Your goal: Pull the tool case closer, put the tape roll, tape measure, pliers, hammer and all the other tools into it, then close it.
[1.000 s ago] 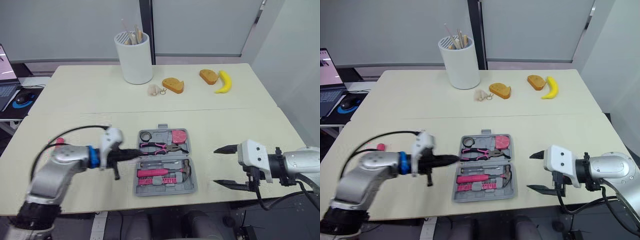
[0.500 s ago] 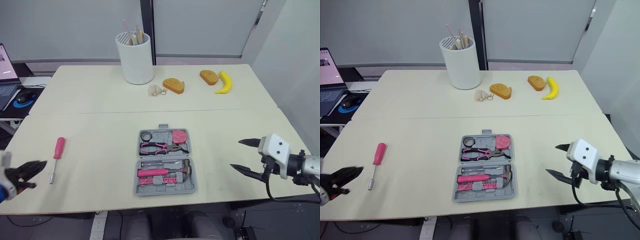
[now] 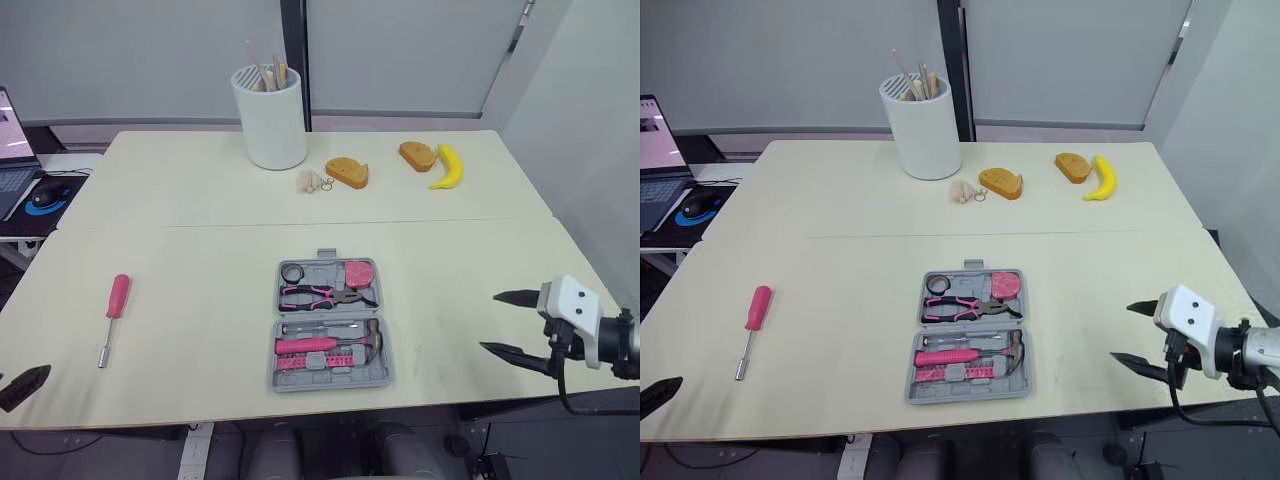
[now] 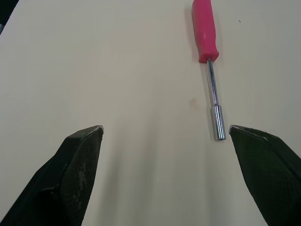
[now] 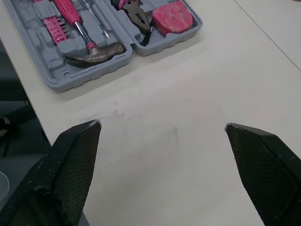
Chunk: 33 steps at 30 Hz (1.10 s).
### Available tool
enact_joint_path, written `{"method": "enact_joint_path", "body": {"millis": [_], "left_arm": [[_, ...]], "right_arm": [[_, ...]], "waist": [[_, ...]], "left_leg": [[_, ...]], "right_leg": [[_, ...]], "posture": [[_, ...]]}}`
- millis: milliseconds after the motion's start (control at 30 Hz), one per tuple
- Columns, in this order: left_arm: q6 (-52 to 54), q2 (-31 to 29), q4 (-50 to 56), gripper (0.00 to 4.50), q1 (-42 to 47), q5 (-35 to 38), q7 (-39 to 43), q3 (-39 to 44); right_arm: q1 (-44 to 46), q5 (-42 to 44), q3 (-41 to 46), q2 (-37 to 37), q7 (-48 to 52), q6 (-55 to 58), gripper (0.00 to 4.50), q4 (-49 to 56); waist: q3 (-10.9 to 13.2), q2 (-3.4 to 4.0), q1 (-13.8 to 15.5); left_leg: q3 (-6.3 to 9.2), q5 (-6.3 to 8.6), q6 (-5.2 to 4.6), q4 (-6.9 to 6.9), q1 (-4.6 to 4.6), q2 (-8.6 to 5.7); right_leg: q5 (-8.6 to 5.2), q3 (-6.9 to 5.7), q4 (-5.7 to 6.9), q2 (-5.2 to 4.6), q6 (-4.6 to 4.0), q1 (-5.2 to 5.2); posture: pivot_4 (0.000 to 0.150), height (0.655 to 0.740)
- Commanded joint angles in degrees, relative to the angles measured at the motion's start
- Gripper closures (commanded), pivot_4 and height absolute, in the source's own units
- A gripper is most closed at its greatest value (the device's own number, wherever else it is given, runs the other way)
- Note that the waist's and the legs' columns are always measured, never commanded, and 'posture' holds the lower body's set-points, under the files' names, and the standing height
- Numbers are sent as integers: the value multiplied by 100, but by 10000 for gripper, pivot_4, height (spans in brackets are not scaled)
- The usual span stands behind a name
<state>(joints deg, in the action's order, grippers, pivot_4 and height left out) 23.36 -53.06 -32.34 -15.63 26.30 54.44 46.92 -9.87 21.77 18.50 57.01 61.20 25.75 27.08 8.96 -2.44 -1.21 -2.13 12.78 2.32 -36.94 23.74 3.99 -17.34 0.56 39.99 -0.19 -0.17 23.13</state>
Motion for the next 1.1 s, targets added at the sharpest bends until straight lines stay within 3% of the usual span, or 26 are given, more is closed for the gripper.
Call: {"method": "enact_joint_path", "body": {"millis": [33, 300, 400, 767, 867, 1100], "left_arm": [[23, -5, 214, 247, -19, 102, -121, 158], [716, 524, 1196, 247, 850, 200, -1122, -343], [627, 712, 982, 247, 1577, -273, -1880, -949], [63, 909, -875, 247, 3218, -893, -2611, -1829], [0, 945, -1176, 5808, 3475, -958, -2561, -2004], [-22, 1039, -1419, 27377, 3642, -1096, -2622, -2243]], "right_arm": [[324, 224, -82, 109, 19, 135, 0, 324], [2173, 1036, -1071, -38, -160, 1062, 0, 908], [2939, 1184, -1524, -266, -237, 1240, 0, 916], [3103, 1110, -1819, -320, -268, 1204, 0, 879], [3043, 1080, -1815, -296, -273, 1164, 0, 900], [2795, 993, -1754, -210, -256, 1040, 0, 972]], "waist": [[0, 0, -7], [-5, -7, 14], [-9, -15, 18], [-14, -24, 20], [-14, -24, 20], [-14, -23, 23]], "left_leg": [[0, 0, 0, 0, 0, 0], [3, 0, 0, -2, 2, 0], [2, 1, 1, -2, 5, -4], [3, 0, 1, -2, 9, -21], [3, 0, 1, -2, 9, -23], [5, 0, 1, -3, 8, -25]], "right_leg": [[0, 0, 0, 0, 0, 0], [2, -1, 2, 0, -2, 0], [4, 1, 1, -1, -2, 1], [5, -1, 3, -6, -1, 3], [5, -1, 4, -6, -1, 3], [5, -2, 10, -7, -1, 2]], "posture": [[1500, 7337], [1500, 7337], [1500, 7337], [1500, 7337], [1500, 7337], [1500, 7337]]}}
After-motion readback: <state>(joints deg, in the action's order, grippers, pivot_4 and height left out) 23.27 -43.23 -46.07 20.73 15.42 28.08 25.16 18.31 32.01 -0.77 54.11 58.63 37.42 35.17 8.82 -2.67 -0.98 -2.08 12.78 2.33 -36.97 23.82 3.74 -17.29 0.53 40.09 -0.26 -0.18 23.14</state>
